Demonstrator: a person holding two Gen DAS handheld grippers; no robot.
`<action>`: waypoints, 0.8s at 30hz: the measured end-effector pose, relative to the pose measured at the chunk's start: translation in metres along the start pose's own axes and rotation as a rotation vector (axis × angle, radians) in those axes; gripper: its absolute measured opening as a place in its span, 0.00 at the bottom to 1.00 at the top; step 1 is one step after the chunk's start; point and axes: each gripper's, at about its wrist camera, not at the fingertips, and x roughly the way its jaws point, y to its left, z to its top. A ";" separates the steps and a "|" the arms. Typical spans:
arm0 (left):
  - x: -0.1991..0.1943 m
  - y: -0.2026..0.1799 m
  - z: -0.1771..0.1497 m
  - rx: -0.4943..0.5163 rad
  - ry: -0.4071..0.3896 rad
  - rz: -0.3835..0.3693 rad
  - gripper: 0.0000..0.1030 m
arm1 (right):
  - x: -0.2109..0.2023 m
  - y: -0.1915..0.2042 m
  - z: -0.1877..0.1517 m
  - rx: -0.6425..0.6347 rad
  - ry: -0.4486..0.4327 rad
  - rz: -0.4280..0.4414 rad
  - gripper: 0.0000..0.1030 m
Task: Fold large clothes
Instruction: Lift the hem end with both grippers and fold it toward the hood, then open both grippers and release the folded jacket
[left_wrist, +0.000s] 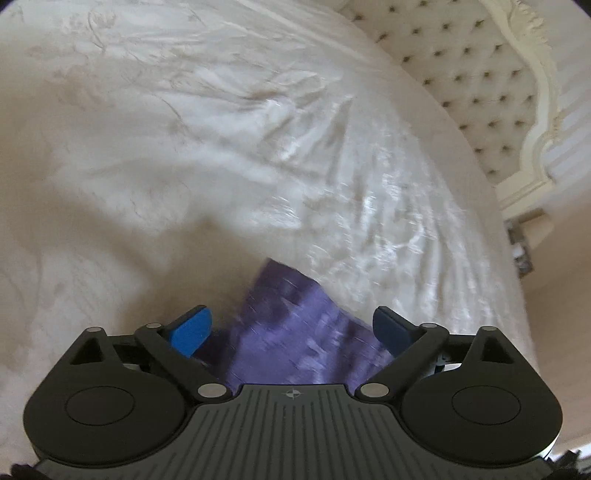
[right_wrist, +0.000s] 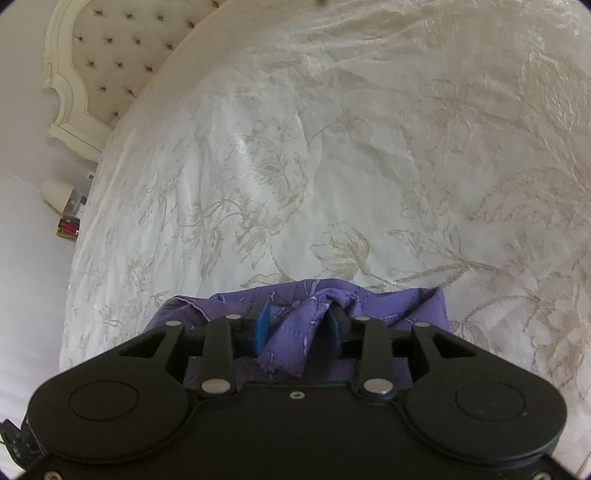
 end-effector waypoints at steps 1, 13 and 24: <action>-0.001 0.000 0.003 0.008 -0.006 0.010 0.93 | 0.000 0.000 0.000 -0.002 -0.002 0.003 0.44; -0.030 -0.059 -0.020 0.290 0.038 0.053 0.95 | -0.001 -0.004 0.008 0.085 -0.065 0.042 0.63; -0.007 -0.071 -0.083 0.453 0.173 0.136 0.95 | -0.046 0.035 0.021 -0.196 -0.183 -0.030 1.00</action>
